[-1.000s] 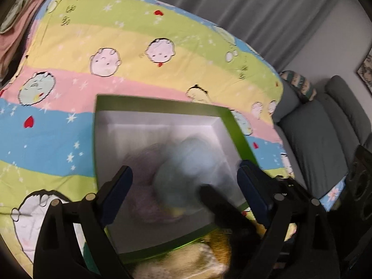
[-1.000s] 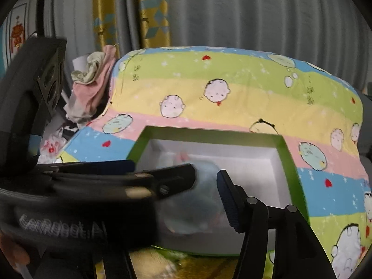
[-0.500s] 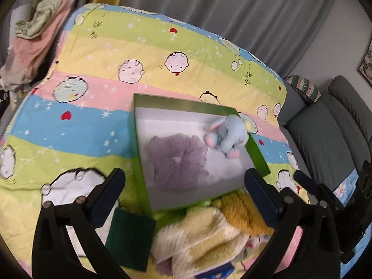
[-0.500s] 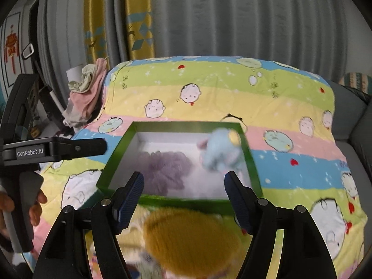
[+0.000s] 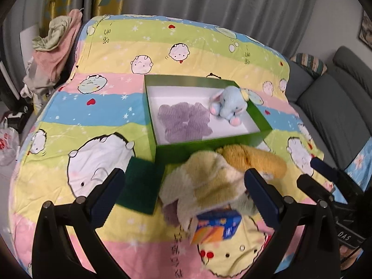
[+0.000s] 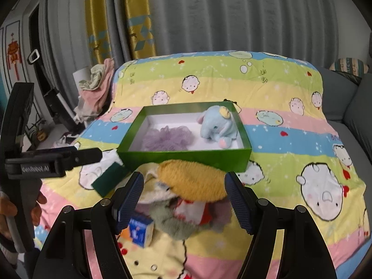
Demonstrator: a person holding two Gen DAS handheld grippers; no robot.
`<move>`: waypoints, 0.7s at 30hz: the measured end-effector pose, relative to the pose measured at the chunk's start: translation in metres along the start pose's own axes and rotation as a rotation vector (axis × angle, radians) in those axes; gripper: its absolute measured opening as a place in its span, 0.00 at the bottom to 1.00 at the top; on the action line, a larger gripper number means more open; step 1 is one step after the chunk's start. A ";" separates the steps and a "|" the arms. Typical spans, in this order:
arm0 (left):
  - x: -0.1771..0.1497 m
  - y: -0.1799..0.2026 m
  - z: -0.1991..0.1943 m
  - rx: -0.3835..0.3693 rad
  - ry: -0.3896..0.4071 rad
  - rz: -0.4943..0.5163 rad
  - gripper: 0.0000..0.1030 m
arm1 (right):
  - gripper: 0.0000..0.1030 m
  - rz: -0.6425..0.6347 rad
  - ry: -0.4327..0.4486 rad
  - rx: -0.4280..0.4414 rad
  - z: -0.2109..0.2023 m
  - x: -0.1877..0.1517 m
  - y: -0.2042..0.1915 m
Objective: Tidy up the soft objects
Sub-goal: 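Place the elephant in the green box beside the puff, release, then move the right gripper toward the yellow fuzzy cookie plush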
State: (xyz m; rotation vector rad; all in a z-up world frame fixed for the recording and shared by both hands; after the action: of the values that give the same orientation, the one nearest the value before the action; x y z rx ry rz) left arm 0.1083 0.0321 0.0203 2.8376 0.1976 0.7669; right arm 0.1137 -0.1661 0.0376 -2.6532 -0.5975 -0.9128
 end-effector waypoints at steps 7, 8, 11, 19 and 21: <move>-0.028 0.014 -0.013 0.032 0.004 0.031 0.99 | 0.71 0.013 0.010 0.020 -0.016 -0.019 -0.005; -0.030 0.015 -0.014 0.037 0.006 0.033 0.99 | 0.71 0.014 0.011 0.022 -0.017 -0.021 -0.005; -0.037 0.019 -0.018 0.043 0.009 0.035 0.99 | 0.71 0.025 0.018 0.032 -0.023 -0.026 -0.004; -0.050 0.028 -0.024 0.071 0.013 0.039 0.99 | 0.71 0.048 0.023 0.052 -0.028 -0.038 0.001; -0.052 0.030 -0.023 0.076 0.010 0.037 0.99 | 0.71 0.057 0.024 0.057 -0.028 -0.040 0.003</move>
State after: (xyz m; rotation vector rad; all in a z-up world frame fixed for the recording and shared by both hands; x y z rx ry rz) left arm 0.0543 -0.0024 0.0212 2.9169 0.1805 0.7983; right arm 0.0719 -0.1915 0.0334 -2.5912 -0.5311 -0.8960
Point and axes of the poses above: each gripper's, at about its wrist camera, not at the fingertips, and z roughly the way its jaws point, y to its right, x to its top, the point moved 4 cm from there along z, roughly the way its jaws point, and after that the axes turned 14 degrees about -y, right-handed, at the moved point
